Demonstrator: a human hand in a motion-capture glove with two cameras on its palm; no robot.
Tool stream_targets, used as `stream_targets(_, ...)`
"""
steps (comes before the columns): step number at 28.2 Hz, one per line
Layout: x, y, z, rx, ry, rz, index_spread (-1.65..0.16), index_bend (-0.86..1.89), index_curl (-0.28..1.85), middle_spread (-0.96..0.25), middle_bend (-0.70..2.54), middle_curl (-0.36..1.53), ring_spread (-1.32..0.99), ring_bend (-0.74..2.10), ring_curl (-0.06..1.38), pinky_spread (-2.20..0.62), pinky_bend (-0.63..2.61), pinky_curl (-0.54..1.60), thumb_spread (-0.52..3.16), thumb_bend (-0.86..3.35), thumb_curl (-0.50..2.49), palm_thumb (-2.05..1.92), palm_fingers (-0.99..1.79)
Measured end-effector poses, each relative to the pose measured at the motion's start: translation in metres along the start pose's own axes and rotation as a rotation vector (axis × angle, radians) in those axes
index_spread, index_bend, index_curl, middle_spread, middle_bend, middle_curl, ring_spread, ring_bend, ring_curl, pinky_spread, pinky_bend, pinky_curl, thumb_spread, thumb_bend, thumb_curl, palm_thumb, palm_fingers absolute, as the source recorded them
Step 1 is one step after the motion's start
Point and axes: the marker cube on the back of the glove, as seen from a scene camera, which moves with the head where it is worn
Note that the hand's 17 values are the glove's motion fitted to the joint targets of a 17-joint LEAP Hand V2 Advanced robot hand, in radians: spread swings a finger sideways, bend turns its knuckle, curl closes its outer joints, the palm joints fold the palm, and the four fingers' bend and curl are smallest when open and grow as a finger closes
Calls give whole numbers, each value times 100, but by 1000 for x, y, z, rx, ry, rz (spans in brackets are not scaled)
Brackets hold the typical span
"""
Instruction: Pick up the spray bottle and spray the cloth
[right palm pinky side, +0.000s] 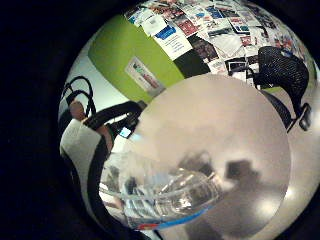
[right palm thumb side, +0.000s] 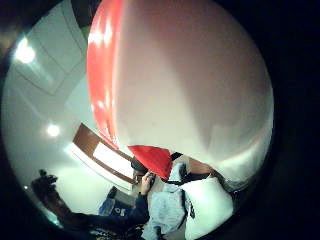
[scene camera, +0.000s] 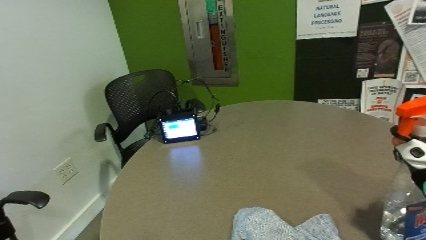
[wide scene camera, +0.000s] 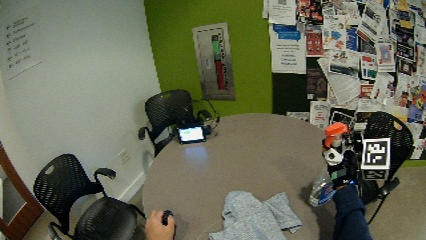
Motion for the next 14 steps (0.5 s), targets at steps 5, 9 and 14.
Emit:
stream_targets(5, -2, 2, 1, -39, 38, -17, -29, 20, 58, -16, 62, 56, -22, 70, 49, -29, 57, 44, 58, -3, 72, 87, 135)
stream_targets(9, -30, 7, -6, -46, 104, -126, -29, 19, 59, -16, 62, 56, -22, 70, 49, -29, 58, 44, 59, -3, 72, 87, 135)
stream_targets(14, -95, 20, -3, -67, 299, -380, -29, 19, 60, -16, 63, 56, -22, 69, 49, -29, 58, 44, 59, -3, 73, 87, 134)
